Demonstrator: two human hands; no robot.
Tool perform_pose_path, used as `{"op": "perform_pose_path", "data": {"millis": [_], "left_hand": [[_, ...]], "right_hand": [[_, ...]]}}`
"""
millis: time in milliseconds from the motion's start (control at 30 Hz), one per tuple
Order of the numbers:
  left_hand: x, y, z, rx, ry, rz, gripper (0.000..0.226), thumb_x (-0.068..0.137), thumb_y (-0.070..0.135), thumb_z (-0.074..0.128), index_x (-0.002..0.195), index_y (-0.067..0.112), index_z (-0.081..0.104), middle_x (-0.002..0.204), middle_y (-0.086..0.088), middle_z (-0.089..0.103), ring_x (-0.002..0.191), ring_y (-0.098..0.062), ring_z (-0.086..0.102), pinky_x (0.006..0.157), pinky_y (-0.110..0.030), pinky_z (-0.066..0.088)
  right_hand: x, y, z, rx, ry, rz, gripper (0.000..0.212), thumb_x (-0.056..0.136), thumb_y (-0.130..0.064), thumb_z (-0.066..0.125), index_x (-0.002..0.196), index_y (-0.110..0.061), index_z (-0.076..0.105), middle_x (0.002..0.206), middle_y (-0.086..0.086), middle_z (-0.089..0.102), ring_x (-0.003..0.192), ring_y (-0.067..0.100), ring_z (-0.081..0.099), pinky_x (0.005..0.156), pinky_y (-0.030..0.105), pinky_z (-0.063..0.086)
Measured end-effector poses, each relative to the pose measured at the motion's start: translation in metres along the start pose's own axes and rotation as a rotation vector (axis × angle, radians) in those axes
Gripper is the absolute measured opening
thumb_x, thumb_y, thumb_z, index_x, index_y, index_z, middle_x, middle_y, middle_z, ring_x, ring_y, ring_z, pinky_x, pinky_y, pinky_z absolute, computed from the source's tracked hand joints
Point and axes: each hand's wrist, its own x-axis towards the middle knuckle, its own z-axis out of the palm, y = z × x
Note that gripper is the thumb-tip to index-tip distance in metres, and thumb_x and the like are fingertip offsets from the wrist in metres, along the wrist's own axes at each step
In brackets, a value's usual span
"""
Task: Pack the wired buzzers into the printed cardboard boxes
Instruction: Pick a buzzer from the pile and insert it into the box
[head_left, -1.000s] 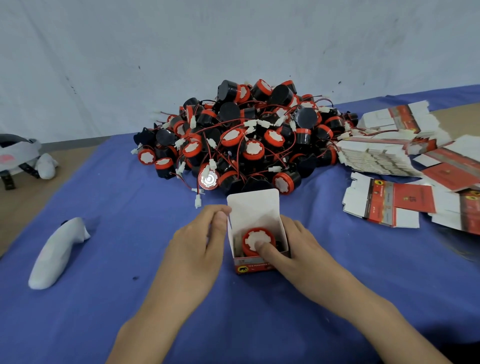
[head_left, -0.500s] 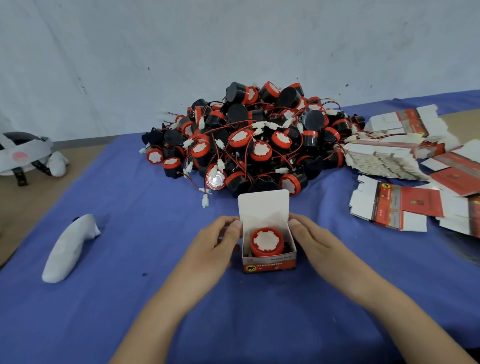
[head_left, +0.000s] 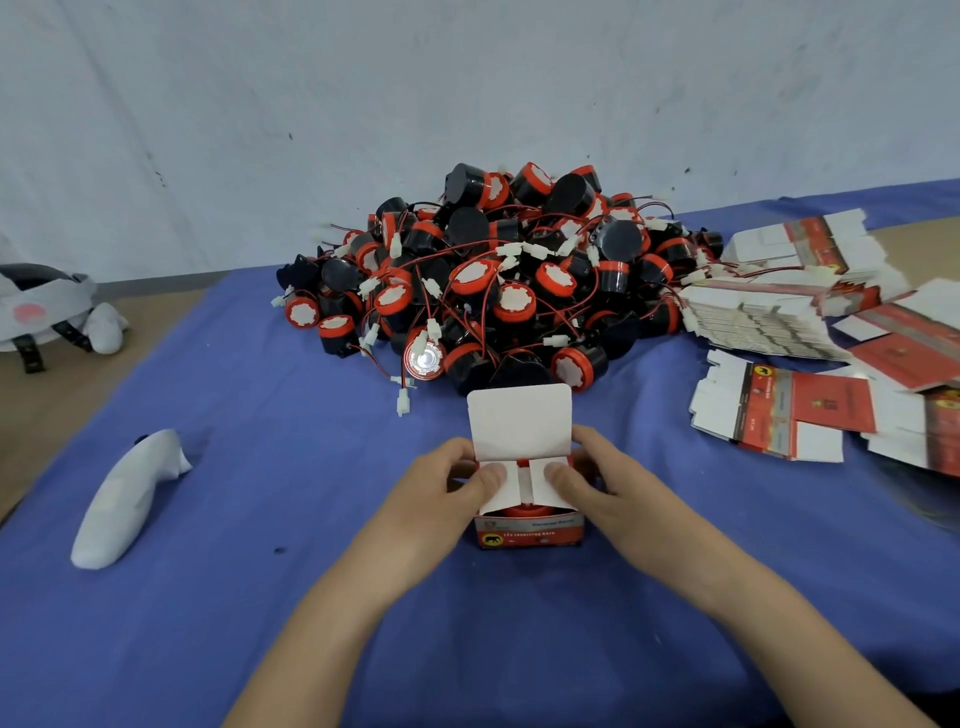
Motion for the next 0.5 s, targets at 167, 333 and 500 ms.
{"op": "perform_pose_path", "data": {"millis": [167,333,500], "left_hand": [[0.0008,0.0008,-0.0002,-0.106,0.000,-0.063,0.013,0.100,0.025,0.059,0.110,0.028,0.068,0.100,0.007,0.076,0.096,-0.012,0.070,0.078,-0.020,0.053],[0.0029,-0.0004,-0.0023,-0.159,-0.014,-0.110,0.013,0.100,0.024,0.060,0.110,0.024,0.069,0.099,0.007,0.077,0.098,-0.016,0.071,0.084,-0.029,0.054],[0.0042,-0.0019,-0.0041,-0.160,-0.023,-0.108,0.013,0.100,0.024,0.061,0.110,0.026,0.069,0.100,0.006,0.077,0.102,-0.023,0.070,0.093,-0.040,0.054]], "right_hand": [[0.0004,0.0006,-0.0015,0.025,0.007,0.008,0.029,0.103,-0.033,0.054,0.122,-0.054,0.050,0.107,-0.012,0.069,0.097,0.006,0.066,0.088,0.030,0.056],[0.0012,0.0019,-0.0012,0.031,0.011,0.031,0.019,0.103,-0.033,0.054,0.117,-0.046,0.057,0.102,-0.015,0.071,0.094,0.003,0.068,0.083,0.024,0.057],[-0.0007,0.0005,-0.0011,0.011,0.015,0.038,0.012,0.104,-0.035,0.053,0.109,-0.038,0.063,0.100,-0.012,0.072,0.097,0.013,0.067,0.090,0.040,0.056]]}}
